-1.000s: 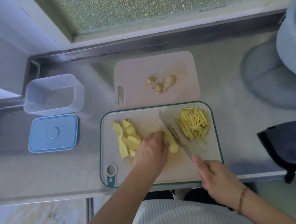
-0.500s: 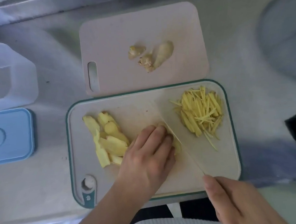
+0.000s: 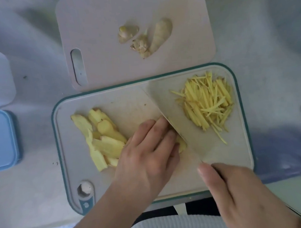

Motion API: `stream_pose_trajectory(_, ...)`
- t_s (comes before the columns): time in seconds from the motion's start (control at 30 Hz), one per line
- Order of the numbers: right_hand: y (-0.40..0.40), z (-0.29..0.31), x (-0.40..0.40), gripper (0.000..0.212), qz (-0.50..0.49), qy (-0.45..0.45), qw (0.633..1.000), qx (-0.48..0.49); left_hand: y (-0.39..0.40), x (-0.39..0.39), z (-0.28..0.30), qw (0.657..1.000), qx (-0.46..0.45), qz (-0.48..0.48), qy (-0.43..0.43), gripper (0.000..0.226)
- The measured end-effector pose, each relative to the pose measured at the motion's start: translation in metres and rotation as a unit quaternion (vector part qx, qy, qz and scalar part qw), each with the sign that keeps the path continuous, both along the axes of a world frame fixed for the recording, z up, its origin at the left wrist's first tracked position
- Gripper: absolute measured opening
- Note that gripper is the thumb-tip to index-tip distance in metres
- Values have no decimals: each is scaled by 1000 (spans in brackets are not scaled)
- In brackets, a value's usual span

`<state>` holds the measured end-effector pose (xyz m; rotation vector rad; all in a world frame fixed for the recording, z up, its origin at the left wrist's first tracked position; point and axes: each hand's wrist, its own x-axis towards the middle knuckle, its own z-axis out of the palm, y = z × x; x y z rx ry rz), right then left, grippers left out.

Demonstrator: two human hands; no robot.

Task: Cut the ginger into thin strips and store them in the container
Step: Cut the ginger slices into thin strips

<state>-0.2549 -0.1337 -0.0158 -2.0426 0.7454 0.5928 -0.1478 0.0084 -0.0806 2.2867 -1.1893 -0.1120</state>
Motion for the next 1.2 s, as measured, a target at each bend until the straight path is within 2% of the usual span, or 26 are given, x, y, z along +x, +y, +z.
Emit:
stream_pose_trajectory(0.1,-4,6,24,64,12,-15,999,25,1,0,-2,1000,7,4,-2,15)
stream_pose_trajectory(0.17,-5,17,25,75,16,-10,999,49,2,-1,-1,1000,0,11,1,14)
stream_pose_trajectory(0.27,-3,29,12,105,-8,186,979,81,1,0,-1,1000,-15,13,-5,11)
stream_pose_trajectory(0.3,-4,29,7,105,-5,209,973,98,1,1,0,1000,-18,11,-7,10)
stream_pose_trajectory(0.37,-6,25,2,99,-8,162,983,87,1,2,0,1000,-22,8,-11,9)
stream_pose_trajectory(0.4,-5,23,2,102,-1,110,992,55,0,2,1,1000,-23,7,-12,9)
stream_pose_trajectory(0.47,-2,15,6,93,16,32,999,-5,0,3,2,1000,-26,6,-10,9)
stream_pose_trajectory(0.57,1,1,20,72,24,-7,1000,-4,-1,3,2,999,-32,5,-6,8)
stream_pose_trajectory(0.63,2,-1,20,69,12,-25,1000,-8,-1,3,2,1000,-30,5,-3,8)
stream_pose_trajectory(0.73,2,11,2,75,-13,-29,999,-25,0,3,2,1000,-26,10,2,7)
stream_pose_trajectory(0.8,3,17,-8,70,-5,-38,997,-64,0,3,2,999,-29,13,-3,6)
stream_pose_trajectory(0.87,3,16,-6,71,-24,-13,999,-43,-1,2,2,999,-32,11,-6,6)
stream_pose_trajectory(0.93,3,6,0,77,-13,-28,999,-30,-1,3,1,999,-30,6,-7,8)
stream_pose_trajectory(1.03,3,-2,9,62,1,-47,999,7,-1,4,1,1000,-25,7,-11,8)
stream_pose_trajectory(1.1,1,6,9,68,-22,-33,998,38,0,3,2,1000,-28,12,-4,7)
stream_pose_trajectory(1.2,3,24,-1,94,-71,75,994,40,-1,3,3,999,-28,15,-6,6)
